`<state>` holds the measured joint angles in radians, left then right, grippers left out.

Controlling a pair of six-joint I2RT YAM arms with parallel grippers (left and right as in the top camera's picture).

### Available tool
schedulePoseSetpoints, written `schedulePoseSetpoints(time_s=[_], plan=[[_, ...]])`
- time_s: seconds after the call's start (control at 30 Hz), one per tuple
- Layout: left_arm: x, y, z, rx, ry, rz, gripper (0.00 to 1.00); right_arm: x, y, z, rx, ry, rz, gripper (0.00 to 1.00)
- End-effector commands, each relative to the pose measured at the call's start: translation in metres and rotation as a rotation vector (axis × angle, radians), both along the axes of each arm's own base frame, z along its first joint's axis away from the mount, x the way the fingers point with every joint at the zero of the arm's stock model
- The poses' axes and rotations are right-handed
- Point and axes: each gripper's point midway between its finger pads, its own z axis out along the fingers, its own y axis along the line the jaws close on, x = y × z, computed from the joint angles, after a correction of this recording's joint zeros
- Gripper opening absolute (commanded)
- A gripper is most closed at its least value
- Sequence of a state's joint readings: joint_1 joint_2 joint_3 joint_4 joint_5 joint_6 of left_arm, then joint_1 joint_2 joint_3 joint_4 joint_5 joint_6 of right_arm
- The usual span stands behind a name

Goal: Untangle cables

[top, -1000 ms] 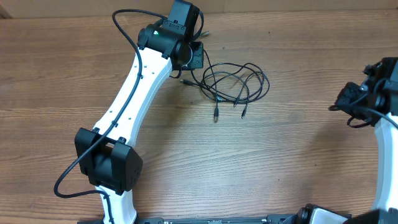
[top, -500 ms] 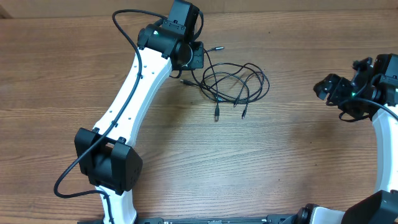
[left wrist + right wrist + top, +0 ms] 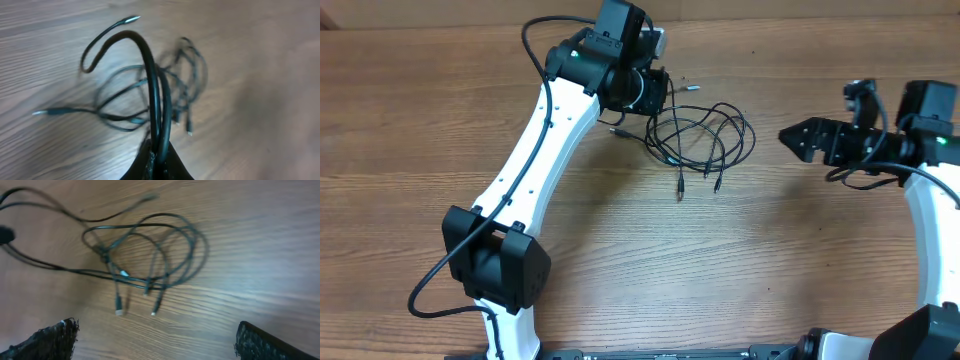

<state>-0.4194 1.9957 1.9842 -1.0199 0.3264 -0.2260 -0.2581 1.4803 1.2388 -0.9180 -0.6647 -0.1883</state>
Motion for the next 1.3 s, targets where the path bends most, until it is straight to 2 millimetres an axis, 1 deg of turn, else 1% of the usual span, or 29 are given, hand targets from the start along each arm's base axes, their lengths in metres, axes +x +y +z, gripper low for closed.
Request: schedulePoseSetpoints(time_s=[0.0,0.03,0.1,0.17,0.3,0.4,0.53,0.67,0.77,0.87,0.93,1.0,1.1,1.27], plan=[[-0.027,-0.039,0.037,-0.168,-0.056,-0.25,0.04,0.006,0.03,0.013,0.004,-0.068,0.111,1.0],[-0.035,-0.05,0.046,-0.238,-0.067,-0.328,0.04,0.007,0.041,0.014,-0.005,-0.081,0.142,1.0],[-0.039,-0.056,0.056,-0.293,-0.073,-0.366,0.04,0.007,0.05,0.012,-0.025,-0.086,0.166,1.0],[-0.041,-0.057,0.07,-0.329,-0.087,-0.381,0.04,0.008,0.054,0.007,-0.078,-0.079,0.172,1.0],[-0.04,-0.054,0.097,-0.344,-0.154,-0.384,0.04,0.008,0.058,0.005,-0.1,-0.08,0.181,1.0],[-0.043,-0.052,0.126,-0.353,-0.242,-0.409,0.04,0.008,0.059,0.005,-0.106,-0.086,0.188,1.0],[-0.049,-0.046,0.166,-0.361,-0.347,-0.409,0.04,0.008,0.059,0.005,-0.112,-0.092,0.197,1.0],[-0.052,-0.034,0.203,-0.327,-0.465,-0.367,0.04,0.008,0.059,0.005,-0.112,-0.091,0.197,1.0],[-0.062,-0.023,0.233,-0.319,-0.549,-0.345,0.04,0.008,0.059,0.005,-0.112,-0.091,0.197,1.0],[-0.075,-0.015,0.257,-0.322,-0.611,-0.335,0.04,0.008,0.059,0.006,-0.111,-0.094,0.197,1.0],[-0.081,-0.011,0.264,-0.321,-0.628,-0.33,0.04,0.009,0.06,0.006,-0.108,-0.098,0.199,1.0],[-0.086,-0.007,0.266,-0.313,-0.63,-0.322,0.04,0.009,0.064,0.01,-0.088,-0.113,0.213,1.0],[-0.09,-0.003,0.264,-0.3,-0.611,-0.312,0.04,0.009,0.074,0.019,-0.052,-0.181,0.291,1.0],[-0.093,-0.003,0.261,-0.301,-0.596,-0.317,0.04,0.006,0.093,0.035,-0.021,-0.325,0.449,1.0]])
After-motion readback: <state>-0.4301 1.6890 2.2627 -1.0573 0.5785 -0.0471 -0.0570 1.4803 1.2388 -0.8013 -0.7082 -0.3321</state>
